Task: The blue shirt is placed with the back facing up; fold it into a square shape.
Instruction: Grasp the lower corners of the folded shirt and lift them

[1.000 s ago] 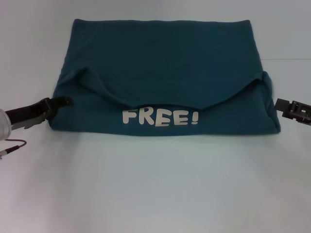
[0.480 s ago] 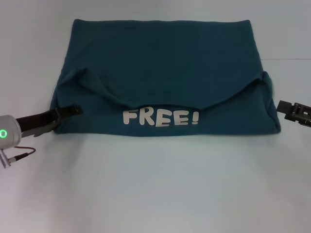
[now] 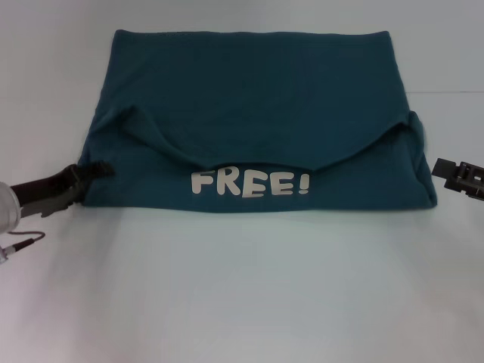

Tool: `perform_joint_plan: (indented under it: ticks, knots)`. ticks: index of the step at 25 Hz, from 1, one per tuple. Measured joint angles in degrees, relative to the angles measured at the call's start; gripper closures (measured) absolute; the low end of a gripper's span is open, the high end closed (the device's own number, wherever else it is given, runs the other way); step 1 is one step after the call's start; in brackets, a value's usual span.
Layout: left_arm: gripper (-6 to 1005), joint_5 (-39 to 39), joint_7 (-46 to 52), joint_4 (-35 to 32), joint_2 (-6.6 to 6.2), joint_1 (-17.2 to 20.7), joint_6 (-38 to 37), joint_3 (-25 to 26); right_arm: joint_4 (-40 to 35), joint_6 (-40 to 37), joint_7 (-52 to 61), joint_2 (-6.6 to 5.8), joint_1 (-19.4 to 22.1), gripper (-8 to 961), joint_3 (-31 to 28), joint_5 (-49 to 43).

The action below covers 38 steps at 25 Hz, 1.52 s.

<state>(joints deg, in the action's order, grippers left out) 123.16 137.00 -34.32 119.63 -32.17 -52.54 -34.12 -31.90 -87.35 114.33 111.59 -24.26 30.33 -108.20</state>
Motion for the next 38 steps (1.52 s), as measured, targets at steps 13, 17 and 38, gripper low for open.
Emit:
perform_joint_plan:
  ticks: [13, 17, 38]
  knots:
    - [139, 0.1, 0.4, 0.4, -0.04, -1.9, -0.8, -2.4, 0.0, 0.0, 0.1, 0.03, 0.0, 11, -0.1, 0.1]
    - [145, 0.1, 0.8, 0.4, -0.17, -2.2, -0.3, -2.7, 0.0, 0.0, 0.1, 0.03, 0.0, 12, -0.1, 0.1]
    - [410, 0.2, 1.8, -1.6, -0.23, -1.7, -1.4, -3.4, 0.1, -0.3, 0.5, -0.32, 0.2, 11, -0.6, -0.1]
